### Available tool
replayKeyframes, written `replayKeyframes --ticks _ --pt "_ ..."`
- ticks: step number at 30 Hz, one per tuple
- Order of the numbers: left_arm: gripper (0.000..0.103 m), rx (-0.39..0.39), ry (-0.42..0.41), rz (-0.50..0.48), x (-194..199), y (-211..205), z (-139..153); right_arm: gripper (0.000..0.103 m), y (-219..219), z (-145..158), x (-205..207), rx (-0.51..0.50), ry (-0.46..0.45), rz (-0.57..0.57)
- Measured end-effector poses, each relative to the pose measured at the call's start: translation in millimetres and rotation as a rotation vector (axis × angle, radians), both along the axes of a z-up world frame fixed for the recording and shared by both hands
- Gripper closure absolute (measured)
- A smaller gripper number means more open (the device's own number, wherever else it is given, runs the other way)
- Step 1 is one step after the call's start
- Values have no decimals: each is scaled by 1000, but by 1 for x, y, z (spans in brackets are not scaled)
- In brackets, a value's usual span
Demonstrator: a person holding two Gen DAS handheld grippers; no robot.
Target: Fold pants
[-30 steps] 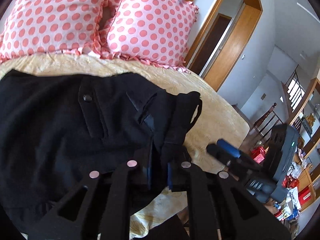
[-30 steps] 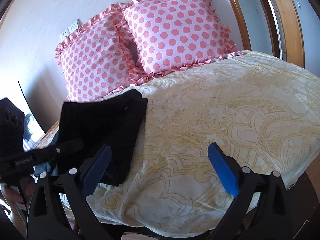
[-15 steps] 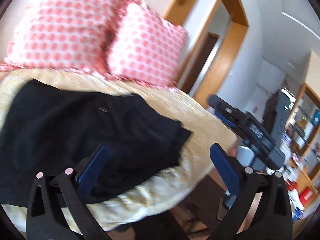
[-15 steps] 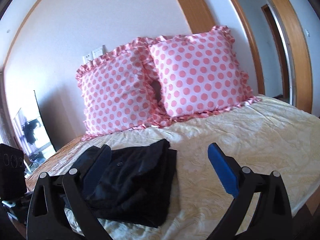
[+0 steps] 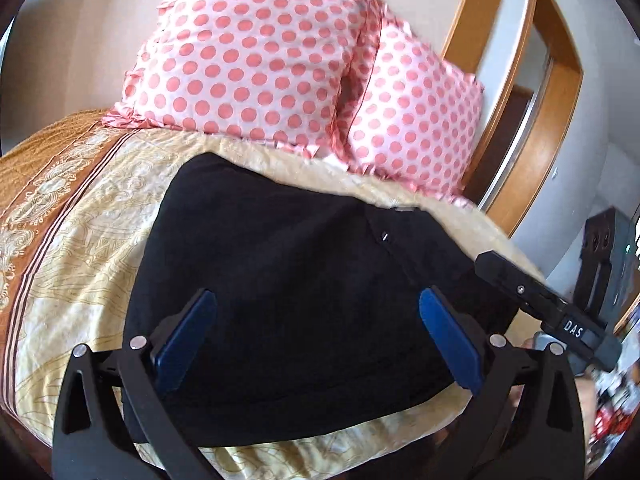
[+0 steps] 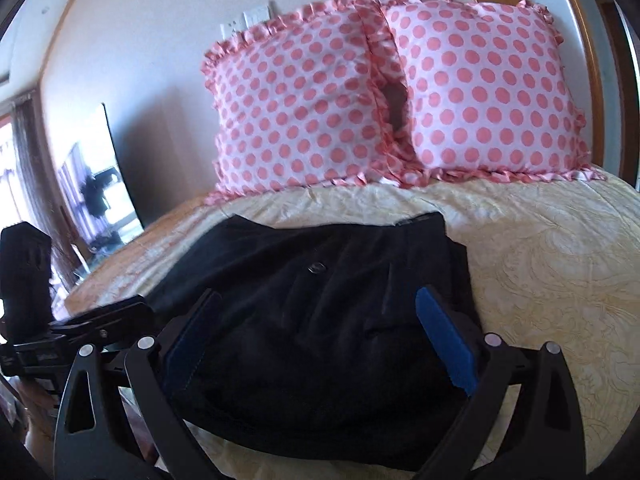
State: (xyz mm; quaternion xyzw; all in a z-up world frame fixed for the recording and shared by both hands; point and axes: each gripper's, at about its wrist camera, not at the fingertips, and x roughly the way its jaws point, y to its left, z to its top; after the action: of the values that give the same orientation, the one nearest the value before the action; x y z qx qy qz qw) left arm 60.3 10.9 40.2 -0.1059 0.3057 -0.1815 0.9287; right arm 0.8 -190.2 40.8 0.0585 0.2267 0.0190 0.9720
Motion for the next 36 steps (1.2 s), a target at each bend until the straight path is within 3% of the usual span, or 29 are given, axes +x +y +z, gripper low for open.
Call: replayKeyframes --ticks 3,6,9,12,19,26,36 --pt "2 94 44 17 10 -9 -17 4 -10 -33 6 -12 126 -65" --pt "2 216 33 37 7 -23 -20 3 3 -43 1 -129 122 -91" --pt "2 309 9 77 4 -34 -25 1 3 -44 0 -119 114 -102" --pt "2 310 15 96 1 -33 -22 1 6 -38 -1 -139 101 -103" --pt "2 369 12 206 -5 -25 -14 1 18 -7 -22 -165 -77 -60" --pt "2 353 31 208 -3 -21 -22 1 34 -42 4 -261 63 -42" --pt "2 325 35 205 -12 -14 -19 1 38 -32 -22 -244 -10 -48"
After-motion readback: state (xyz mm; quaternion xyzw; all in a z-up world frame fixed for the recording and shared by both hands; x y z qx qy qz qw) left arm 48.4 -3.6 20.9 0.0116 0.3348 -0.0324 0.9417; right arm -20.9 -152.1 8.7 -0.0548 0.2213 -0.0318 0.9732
